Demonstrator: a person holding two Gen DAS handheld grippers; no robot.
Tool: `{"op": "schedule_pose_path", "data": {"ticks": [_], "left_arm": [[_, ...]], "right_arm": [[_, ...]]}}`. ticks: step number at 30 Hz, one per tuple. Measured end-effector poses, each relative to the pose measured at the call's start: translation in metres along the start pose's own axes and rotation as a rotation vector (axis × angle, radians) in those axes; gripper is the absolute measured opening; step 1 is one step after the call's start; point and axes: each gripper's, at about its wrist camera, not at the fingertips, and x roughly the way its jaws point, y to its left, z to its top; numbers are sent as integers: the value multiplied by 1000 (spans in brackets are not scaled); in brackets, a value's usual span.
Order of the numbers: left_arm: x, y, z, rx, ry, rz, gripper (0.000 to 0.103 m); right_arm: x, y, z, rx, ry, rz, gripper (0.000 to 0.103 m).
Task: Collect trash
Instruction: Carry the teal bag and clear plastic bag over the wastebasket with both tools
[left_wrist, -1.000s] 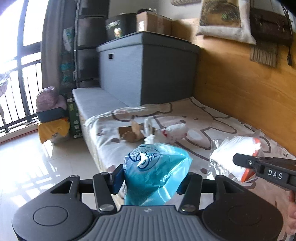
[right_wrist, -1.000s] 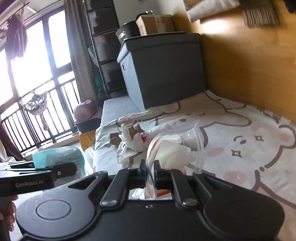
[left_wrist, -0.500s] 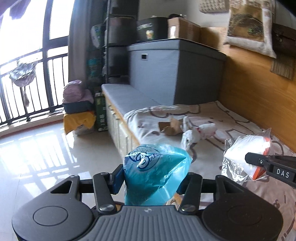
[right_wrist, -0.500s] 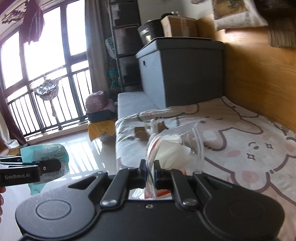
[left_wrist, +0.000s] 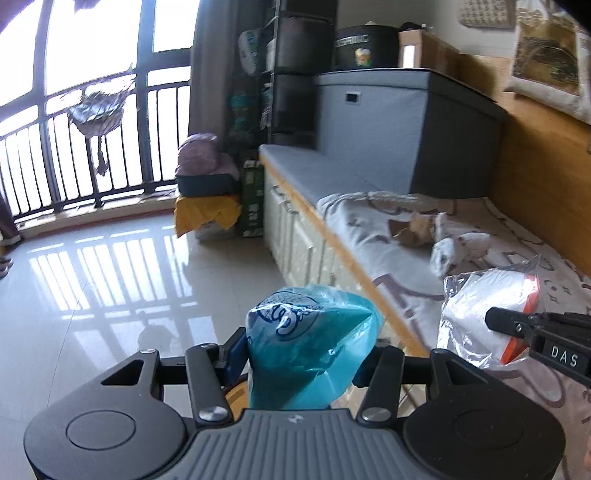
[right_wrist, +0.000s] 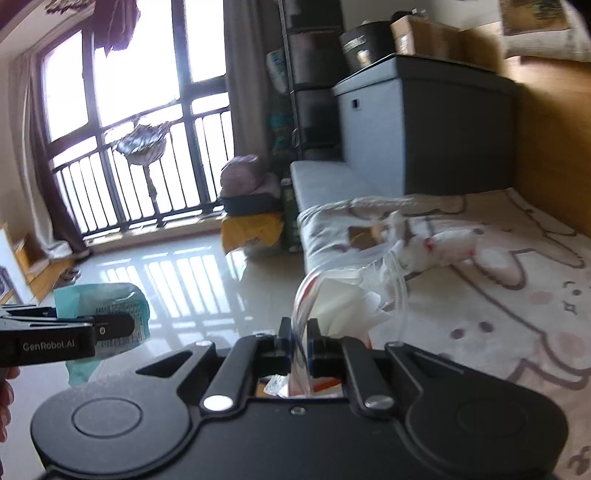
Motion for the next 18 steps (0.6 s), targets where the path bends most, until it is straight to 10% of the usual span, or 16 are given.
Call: {"op": "schedule_pose_path", "data": {"ticks": [18], "left_arm": [[61,61,-47,-92,141,56,54]], "right_arm": [[96,68,-57,-20,201,149,8]]}}
